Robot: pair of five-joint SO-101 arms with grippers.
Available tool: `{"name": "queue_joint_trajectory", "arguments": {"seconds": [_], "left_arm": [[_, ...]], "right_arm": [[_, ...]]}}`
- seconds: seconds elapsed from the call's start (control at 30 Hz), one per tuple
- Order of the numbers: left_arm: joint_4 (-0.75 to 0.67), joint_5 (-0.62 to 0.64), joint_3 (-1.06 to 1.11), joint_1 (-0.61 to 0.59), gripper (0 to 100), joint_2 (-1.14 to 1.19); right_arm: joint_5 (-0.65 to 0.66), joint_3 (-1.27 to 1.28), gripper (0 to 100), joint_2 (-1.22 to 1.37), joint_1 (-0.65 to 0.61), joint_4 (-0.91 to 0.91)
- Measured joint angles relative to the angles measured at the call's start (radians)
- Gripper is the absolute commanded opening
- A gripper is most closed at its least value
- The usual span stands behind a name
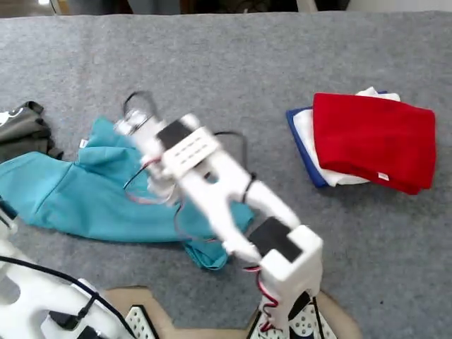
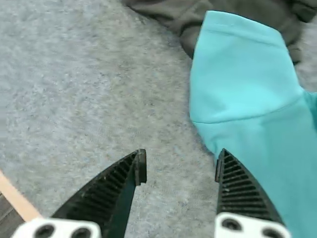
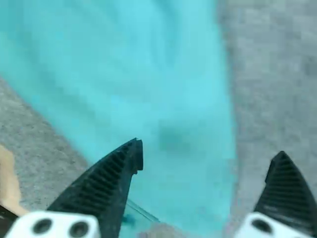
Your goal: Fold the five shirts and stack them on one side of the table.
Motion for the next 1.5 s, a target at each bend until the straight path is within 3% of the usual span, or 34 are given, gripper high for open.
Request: {"name": "queue_joint_trajectory", "arguments": {"seconds": [0.13,0.33,0.37,0.63,0.97,1.23,1.4,1.5], "left_arm": [[-0.005,-0.002,0.025,-0.009,24,0.0],[-0.009,-0.002,0.034,-0.028,24,0.0],[-0.009,-0.002,0.034,-0.032,24,0.0],[-0.009,-0.002,0.034,-0.031,24,0.002],[-0.086,-0.002,0.072,-0.104,24,0.002],[-0.12,-0.002,0.129,-0.115,24,0.002],[-0.12,-0.002,0.129,-0.115,24,0.002],[-0.12,-0.002,0.129,-0.115,24,0.002]], "right_arm": [[0.0,0.0,35.2,0.095,-0.066,-0.052],[-0.002,0.0,2.3,0.164,-0.069,-0.118],[0.0,0.0,1.2,0.164,-0.069,-0.121],[0.0,-0.114,1.5,0.164,-0.057,-0.014],[0.0,-0.621,1.5,0.055,-0.077,0.206],[-0.19,-1.007,1.8,0.008,-0.114,0.232],[-0.216,-0.961,1.8,0.003,-0.014,0.285],[-0.123,-0.809,1.8,-0.011,0.103,0.292]]}}
